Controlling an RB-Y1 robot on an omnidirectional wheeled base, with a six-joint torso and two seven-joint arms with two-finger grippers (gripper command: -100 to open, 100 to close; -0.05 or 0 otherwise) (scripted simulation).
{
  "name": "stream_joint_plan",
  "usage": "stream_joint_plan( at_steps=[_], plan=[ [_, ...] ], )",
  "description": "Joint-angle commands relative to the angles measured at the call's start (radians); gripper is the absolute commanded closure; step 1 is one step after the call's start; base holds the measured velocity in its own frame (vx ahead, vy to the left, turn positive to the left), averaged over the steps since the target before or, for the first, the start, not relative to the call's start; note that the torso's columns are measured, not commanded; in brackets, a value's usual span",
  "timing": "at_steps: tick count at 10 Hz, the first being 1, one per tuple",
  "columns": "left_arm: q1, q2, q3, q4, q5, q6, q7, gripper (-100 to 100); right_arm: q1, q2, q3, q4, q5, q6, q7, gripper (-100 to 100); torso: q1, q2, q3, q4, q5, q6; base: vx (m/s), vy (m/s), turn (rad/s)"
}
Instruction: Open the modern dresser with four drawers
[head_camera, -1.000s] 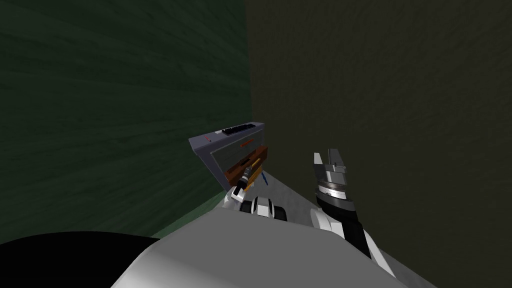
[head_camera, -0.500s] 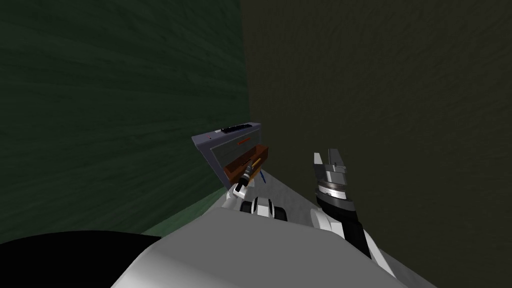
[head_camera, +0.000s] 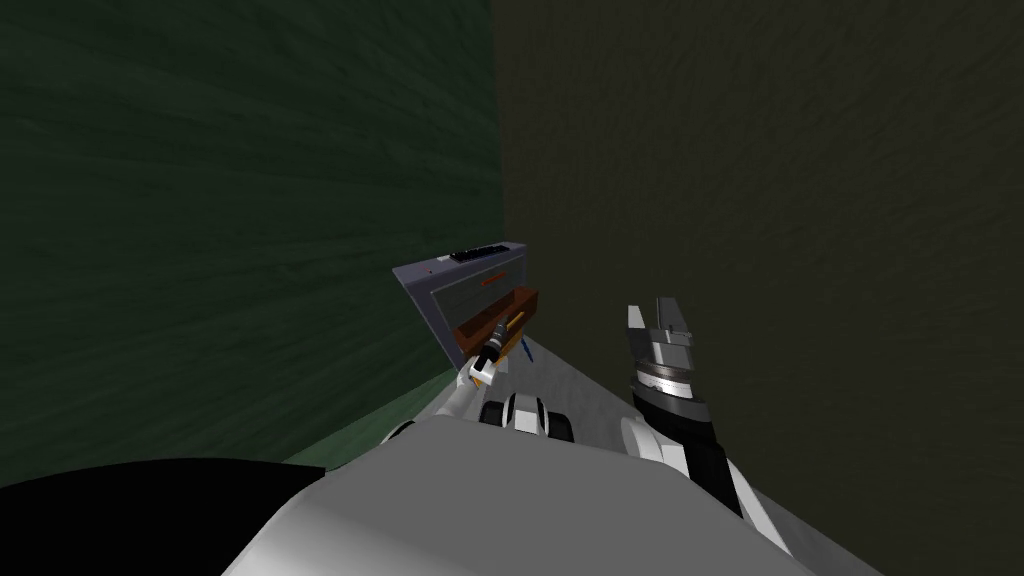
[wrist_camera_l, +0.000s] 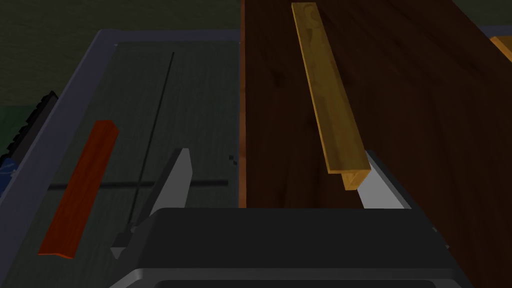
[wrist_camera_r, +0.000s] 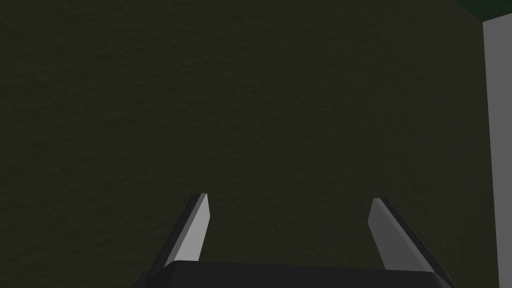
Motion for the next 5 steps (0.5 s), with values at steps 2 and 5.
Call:
stream_joint_plan(
  at_steps=[2,5],
  plan=[
    [-0.035,-0.005,0.008,0.006,0.003,0.04,0.001,-100,0.0,0.0,0.0,0.0,0.0,0.0,0.0,0,0.0,0.004,0.003,0.004,0.0,0.002,-0.037,0.007,0.009],
    [-0.035,-0.006,0.007,0.013,0.003,0.048,0.001,0,0.0,0.0,0.0,0.0,0.0,0.0,0.0,0,0.001,0.001,0.001,0.0,0.001,0.0,0.001,-0.001,-0.005]
  ],
)
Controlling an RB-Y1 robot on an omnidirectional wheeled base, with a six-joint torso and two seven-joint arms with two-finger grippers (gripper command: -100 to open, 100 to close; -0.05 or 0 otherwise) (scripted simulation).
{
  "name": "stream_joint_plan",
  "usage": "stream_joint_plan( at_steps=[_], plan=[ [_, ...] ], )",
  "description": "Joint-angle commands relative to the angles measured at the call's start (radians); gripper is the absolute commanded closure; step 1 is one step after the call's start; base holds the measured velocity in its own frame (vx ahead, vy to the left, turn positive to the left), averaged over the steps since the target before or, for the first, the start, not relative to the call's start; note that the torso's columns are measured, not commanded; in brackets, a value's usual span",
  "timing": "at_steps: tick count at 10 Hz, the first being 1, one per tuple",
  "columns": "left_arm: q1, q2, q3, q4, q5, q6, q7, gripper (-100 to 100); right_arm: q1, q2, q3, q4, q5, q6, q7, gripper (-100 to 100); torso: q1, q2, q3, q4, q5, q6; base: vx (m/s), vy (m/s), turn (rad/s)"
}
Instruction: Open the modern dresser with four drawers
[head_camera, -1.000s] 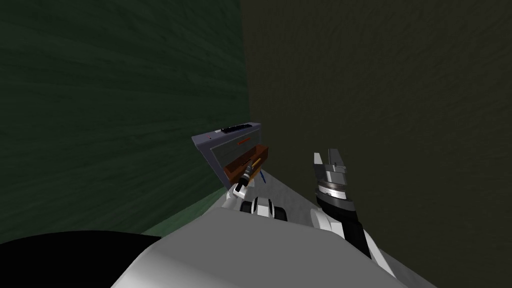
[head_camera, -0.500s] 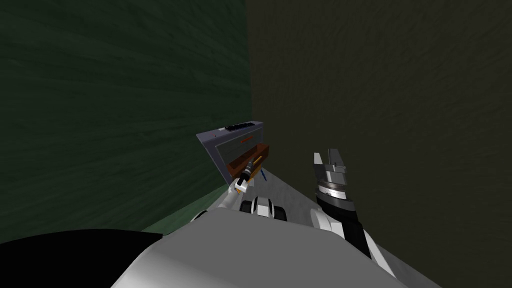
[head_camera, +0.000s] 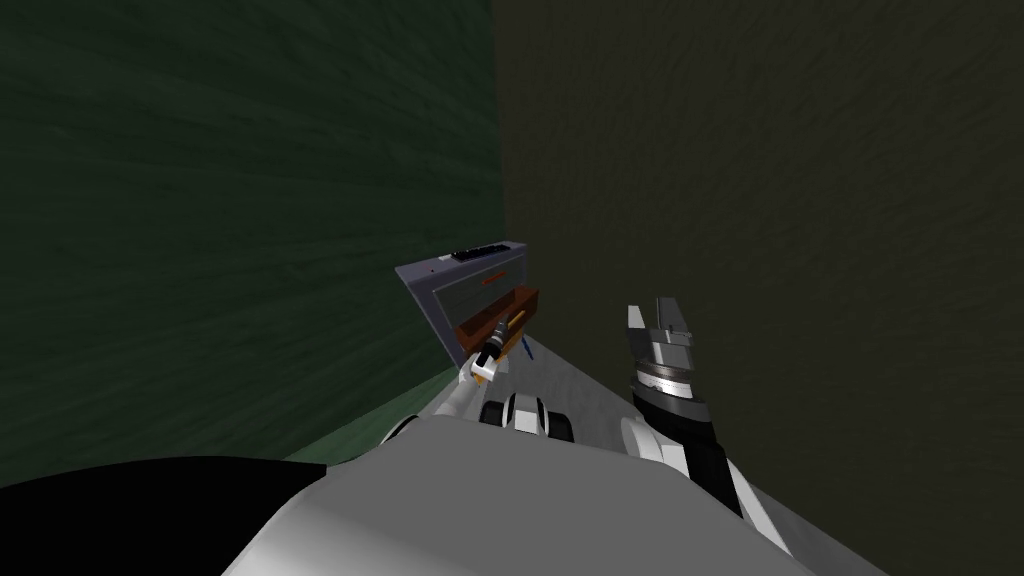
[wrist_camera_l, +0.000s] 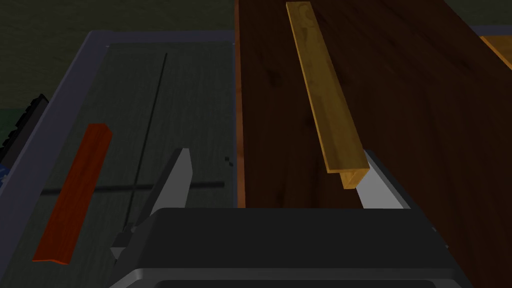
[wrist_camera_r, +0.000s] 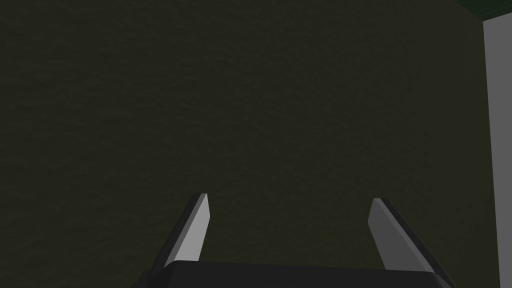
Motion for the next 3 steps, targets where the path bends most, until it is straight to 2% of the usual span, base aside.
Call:
stream_joint_plan(
  at_steps=[1,3],
  plan=[
    [0.001,0.0,0.0,0.001,0.0,0.001,0.0,0,0.0,0.0,0.0,0.0,0.0,0.0,0.0,0,0.0,-0.001,0.0,-0.001,0.0,0.0,0.0,0.0,0.0],
    [0.001,-0.001,-0.001,0.003,0.0,0.003,0.0,0,0.0,0.0,0.0,0.0,0.0,0.0,0.0,0,0.0,-0.002,-0.001,-0.002,0.001,0.001,0.0,0.0,0.0]
  ],
)
